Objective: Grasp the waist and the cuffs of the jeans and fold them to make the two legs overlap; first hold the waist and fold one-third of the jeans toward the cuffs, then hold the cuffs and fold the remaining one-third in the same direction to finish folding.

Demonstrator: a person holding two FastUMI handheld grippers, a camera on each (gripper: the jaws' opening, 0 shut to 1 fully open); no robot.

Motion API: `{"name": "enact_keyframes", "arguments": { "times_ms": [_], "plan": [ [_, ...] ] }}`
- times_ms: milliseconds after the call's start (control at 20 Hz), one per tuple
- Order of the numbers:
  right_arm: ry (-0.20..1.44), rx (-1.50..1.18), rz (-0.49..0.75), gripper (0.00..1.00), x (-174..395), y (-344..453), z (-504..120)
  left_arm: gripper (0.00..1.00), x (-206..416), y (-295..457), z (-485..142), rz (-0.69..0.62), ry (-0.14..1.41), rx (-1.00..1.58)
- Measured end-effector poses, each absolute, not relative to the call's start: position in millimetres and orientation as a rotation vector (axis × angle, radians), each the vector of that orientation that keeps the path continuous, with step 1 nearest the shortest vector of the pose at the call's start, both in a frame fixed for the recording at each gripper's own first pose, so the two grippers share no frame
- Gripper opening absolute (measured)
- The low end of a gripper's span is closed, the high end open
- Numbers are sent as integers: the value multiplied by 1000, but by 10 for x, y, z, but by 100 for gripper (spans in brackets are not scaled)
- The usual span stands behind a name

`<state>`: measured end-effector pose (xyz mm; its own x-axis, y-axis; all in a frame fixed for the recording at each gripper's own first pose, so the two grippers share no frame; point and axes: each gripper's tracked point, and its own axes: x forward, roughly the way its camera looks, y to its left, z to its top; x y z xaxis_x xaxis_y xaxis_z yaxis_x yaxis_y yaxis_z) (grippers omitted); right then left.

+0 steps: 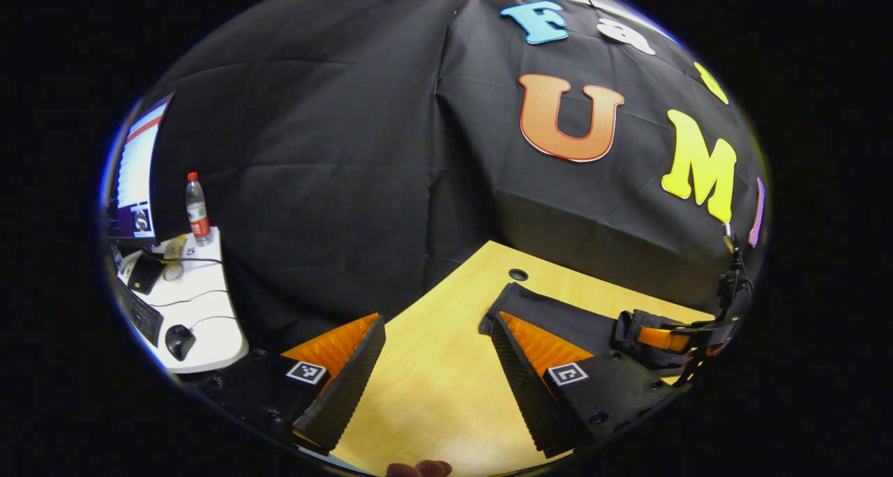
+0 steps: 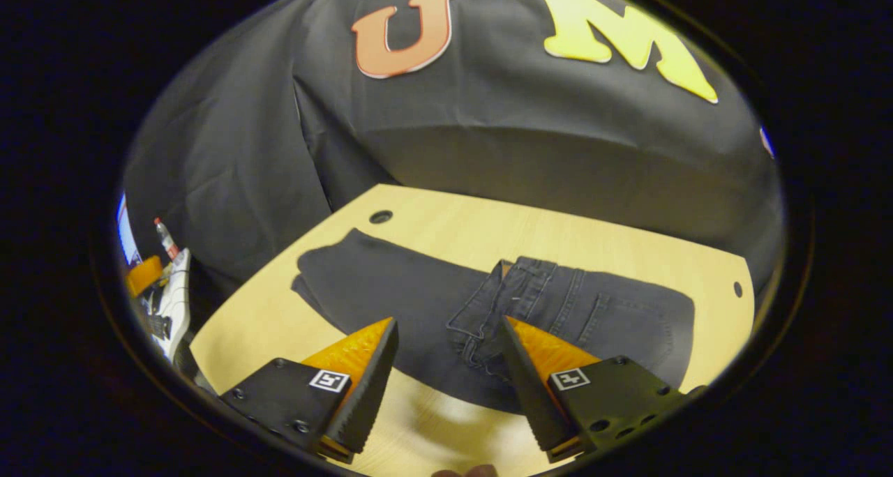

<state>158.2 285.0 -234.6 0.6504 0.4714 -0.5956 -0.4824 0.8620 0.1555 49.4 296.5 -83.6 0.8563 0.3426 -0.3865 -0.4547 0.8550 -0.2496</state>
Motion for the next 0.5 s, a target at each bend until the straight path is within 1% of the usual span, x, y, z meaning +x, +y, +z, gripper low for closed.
{"name": "enact_keyframes", "arguments": {
  "times_ms": [50,100,150,250,300,350,450,500],
  "plan": [
    [651,-14,549,89,1509,2770,-2175,99,583,2905,-879,405,341,-397],
    [643,-16,552,94,1435,2669,-2050,99,670,2860,-933,386,337,-463],
    [645,-4,548,95,1332,2549,-1955,99,773,2805,-987,364,333,-534],
    [645,29,527,96,1171,2318,-1768,99,979,2713,-1080,309,321,-680],
    [640,33,509,92,1119,2164,-1689,99,1084,2650,-1161,281,331,-753],
    [640,35,489,96,1069,2020,-1639,98,1181,2553,-1230,255,349,-824],
    [644,45,438,96,1018,1728,-1548,99,1284,2440,-1414,213,385,-946],
    [643,57,415,93,1017,1583,-1484,99,1348,2409,-1474,200,403,-1003]
  ]
}}
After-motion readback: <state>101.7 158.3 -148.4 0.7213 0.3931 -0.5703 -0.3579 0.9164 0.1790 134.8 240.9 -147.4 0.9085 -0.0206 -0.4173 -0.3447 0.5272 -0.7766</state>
